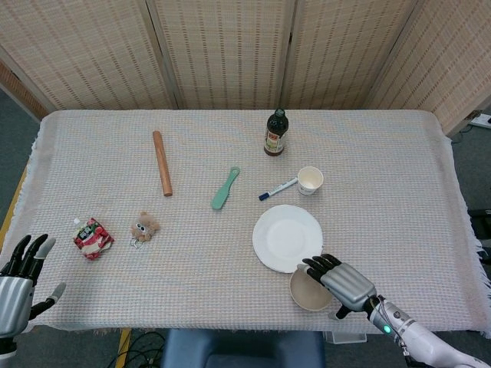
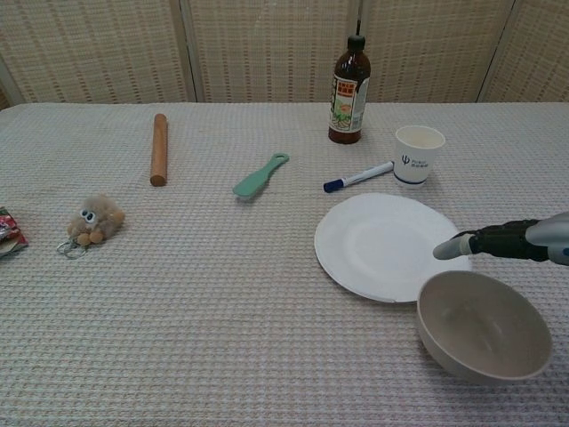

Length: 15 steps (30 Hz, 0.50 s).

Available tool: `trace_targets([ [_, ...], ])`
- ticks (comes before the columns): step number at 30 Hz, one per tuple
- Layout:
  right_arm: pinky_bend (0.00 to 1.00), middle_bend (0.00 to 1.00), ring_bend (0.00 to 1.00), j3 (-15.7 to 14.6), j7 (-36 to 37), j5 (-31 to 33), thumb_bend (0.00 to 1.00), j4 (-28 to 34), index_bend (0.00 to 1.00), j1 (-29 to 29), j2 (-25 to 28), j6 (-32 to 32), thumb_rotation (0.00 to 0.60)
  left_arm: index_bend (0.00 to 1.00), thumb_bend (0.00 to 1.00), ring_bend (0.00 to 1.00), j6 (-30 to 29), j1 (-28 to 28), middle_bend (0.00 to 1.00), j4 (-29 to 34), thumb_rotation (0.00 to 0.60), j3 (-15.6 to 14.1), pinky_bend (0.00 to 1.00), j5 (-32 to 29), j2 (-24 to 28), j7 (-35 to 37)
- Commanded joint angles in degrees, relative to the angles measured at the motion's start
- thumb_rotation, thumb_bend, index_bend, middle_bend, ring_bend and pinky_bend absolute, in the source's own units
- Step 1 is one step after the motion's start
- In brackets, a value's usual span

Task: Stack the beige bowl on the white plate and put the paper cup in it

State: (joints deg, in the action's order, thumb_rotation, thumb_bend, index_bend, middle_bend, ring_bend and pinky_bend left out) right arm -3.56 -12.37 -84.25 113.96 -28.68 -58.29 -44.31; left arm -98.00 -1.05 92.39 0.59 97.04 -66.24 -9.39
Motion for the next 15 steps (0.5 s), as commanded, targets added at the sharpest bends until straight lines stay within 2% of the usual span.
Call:
trace_targets([
  [1, 0.0, 0.0, 0.0, 0.1, -0.2, 0.7, 0.0, -0.9, 0.0, -0.6, -1.3, 0.4, 0.6, 0.13, 0.26, 0.08, 0.0, 0.1, 0.16, -0.1, 0.6, 0.1, 0.45, 0.0, 0.1, 0.5],
  [15, 0.0, 0.0, 0.0, -0.1, -1.1, 3.3, 0.0, -3.5, 0.0, -2.2, -5.2, 1.3, 0.6, 0.13, 0.26, 0.08, 0.4, 0.1, 0.16, 0.1, 0.6, 0.0, 0.45, 0.3, 0.9, 2.5],
])
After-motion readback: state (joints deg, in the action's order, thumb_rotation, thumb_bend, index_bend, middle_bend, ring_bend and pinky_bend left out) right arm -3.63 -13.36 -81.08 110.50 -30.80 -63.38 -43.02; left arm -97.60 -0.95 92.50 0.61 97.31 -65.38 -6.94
